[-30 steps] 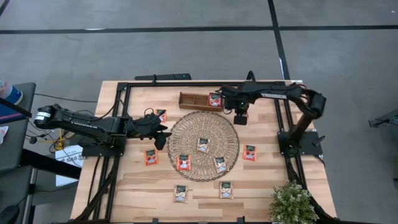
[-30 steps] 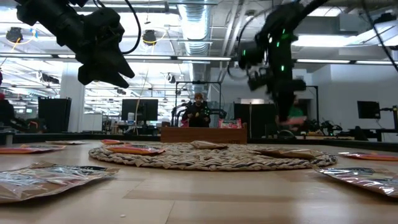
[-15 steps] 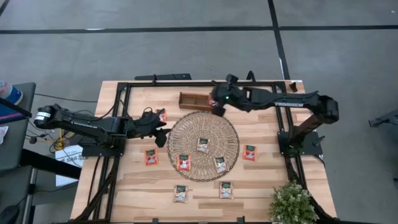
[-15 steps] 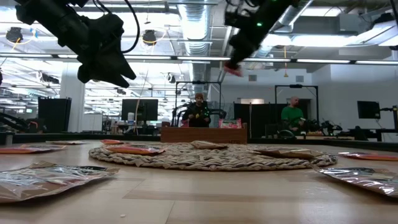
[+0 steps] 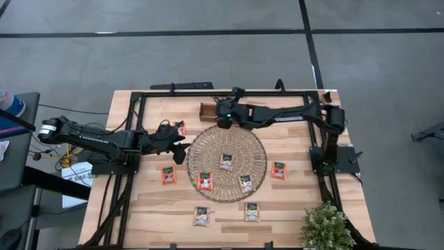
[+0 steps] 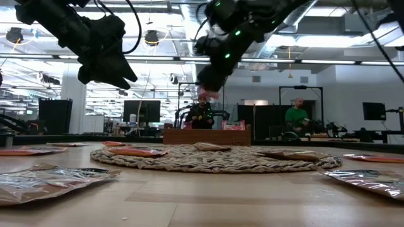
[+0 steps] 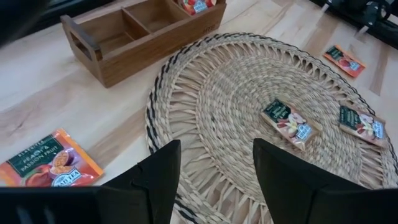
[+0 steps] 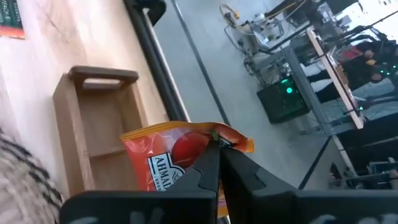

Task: Pick & Place Tea
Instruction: Put the orange tea bag into the middle section of the wooden organizer

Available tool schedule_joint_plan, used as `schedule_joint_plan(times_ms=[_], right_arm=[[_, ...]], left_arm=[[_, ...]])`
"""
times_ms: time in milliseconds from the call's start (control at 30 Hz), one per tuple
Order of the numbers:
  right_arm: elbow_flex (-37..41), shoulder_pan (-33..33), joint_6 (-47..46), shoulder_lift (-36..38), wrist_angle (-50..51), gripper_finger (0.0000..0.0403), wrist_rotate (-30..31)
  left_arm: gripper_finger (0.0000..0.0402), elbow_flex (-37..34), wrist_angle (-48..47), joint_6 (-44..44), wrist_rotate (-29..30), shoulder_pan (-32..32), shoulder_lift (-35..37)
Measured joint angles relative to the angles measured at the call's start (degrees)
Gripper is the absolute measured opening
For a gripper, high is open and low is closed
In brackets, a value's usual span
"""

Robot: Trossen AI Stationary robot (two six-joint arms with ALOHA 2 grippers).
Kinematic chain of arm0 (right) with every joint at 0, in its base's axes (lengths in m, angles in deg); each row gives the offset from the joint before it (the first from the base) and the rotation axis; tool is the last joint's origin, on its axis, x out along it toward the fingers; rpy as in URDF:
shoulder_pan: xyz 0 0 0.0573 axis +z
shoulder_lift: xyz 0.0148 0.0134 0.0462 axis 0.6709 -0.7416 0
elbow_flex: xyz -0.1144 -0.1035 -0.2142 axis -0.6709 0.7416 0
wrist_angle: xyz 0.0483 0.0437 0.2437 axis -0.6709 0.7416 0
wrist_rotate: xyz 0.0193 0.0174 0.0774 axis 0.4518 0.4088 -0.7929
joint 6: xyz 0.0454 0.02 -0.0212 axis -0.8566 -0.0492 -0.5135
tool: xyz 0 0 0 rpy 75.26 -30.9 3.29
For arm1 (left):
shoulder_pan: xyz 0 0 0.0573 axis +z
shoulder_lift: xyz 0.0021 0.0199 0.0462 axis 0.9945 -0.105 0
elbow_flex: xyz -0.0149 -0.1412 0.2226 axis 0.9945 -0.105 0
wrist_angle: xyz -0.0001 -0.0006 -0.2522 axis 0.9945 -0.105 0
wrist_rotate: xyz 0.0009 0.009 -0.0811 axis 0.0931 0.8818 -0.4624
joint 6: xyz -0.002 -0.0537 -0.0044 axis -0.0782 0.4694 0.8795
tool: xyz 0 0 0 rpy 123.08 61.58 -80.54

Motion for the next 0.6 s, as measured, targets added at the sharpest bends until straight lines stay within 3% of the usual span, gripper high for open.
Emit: schedule_joint_plan(times_ms=[300, 600], right_arm=[[-4.59, -1.39, 1.46, -10.6, 0.38, 0.0001, 6.62], [-4.51, -2.93, -2.1, -11.22, 1.33, 0.0001, 4.93]], left_arm=[[0.0193, 0.0, -0.58, -1.62, 0.98, 0.0, 0.0], [0.0193, 0.0, -0.58, -1.77, 2.25, 0.0, 0.0]])
